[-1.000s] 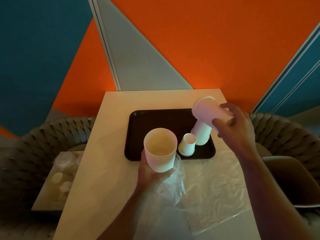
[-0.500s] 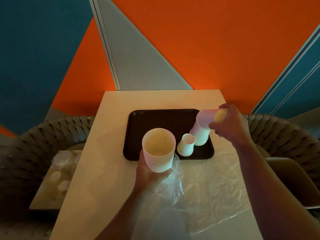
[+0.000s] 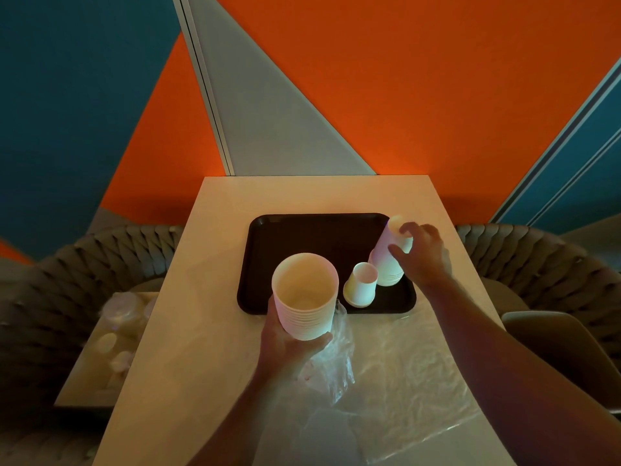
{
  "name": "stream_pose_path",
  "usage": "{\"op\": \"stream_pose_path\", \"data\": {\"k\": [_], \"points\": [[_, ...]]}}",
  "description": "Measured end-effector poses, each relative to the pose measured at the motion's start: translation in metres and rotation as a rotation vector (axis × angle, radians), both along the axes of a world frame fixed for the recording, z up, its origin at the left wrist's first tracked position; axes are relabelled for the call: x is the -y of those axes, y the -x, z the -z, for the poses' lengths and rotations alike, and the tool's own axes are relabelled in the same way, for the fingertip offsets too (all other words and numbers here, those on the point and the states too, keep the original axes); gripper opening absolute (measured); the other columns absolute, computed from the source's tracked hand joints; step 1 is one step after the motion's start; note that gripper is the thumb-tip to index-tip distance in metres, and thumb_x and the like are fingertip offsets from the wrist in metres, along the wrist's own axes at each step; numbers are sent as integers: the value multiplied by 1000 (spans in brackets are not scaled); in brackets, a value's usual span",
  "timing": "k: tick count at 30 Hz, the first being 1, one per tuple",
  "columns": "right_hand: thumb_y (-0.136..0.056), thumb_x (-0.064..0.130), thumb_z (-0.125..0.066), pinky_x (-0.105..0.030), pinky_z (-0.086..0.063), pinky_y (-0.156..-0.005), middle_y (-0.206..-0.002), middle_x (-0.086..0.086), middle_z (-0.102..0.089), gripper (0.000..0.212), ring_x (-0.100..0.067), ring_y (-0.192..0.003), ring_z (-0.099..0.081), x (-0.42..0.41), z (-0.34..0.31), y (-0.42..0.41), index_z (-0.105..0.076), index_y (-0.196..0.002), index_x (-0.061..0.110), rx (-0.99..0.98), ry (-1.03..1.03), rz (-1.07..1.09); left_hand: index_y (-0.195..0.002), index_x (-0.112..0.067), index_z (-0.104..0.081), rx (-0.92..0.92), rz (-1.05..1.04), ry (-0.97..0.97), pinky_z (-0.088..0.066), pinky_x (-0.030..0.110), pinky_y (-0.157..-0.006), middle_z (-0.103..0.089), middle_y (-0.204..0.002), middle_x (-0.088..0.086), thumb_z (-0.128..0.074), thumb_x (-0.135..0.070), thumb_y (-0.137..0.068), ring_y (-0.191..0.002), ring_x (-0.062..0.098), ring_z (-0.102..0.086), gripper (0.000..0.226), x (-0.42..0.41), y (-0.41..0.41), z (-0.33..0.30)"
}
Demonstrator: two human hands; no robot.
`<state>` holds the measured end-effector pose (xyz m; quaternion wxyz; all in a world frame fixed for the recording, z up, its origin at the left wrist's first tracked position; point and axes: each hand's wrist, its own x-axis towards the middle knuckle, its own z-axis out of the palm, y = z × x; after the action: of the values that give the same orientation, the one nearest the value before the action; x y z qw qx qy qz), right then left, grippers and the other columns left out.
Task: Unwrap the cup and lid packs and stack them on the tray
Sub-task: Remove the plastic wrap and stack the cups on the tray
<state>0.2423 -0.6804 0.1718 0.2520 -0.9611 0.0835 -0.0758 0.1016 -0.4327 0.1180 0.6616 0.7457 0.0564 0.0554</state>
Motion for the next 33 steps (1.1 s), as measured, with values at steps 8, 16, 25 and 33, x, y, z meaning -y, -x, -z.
{"op": "stream_pose_path", "data": {"k": [8, 16, 25, 33], "points": [[-86, 26, -74, -46, -53, -82, -151, -6, -32, 50, -37, -120, -46, -10, -3, 10, -56, -132, 22, -2, 129, 67, -137, -25, -44, -24, -7, 11, -54, 21, -83, -67, -118, -6, -96, -10, -52, -112, 13, -64, 100, -1, -1, 2], [-92, 16, -71, -17, -43, -74, -105, 0, -64, 23, -4, -82, -59, -56, -21, 49, -68, -115, 16, 165, -438, -243, -139, -23, -44, -28, -5, 32, -54, 20, -84, -66, -121, -3, -95, -11, -53, -113, 13, -63, 101, 1, -1, -2], [-61, 58, -89, -33, -40, -101, -146, 20, -37, 110, -7, -131, -35, -96, -80, 90, -30, -152, 38, -206, -188, -719, -137, -28, -44, -31, -38, -2, -57, 24, -84, -67, -120, -1, -97, -7, -54, -112, 14, -65, 101, 2, -2, 4], [-58, 51, -92, -34, -48, -96, -137, 13, -45, 99, -9, -118, -50, -102, -80, 87, -44, -143, 33, -91, -107, -684, -138, -26, -43, -35, -37, -57, -56, 24, -90, -65, -123, -6, -95, -25, -52, -114, 12, -63, 101, 2, -2, 6]]}}
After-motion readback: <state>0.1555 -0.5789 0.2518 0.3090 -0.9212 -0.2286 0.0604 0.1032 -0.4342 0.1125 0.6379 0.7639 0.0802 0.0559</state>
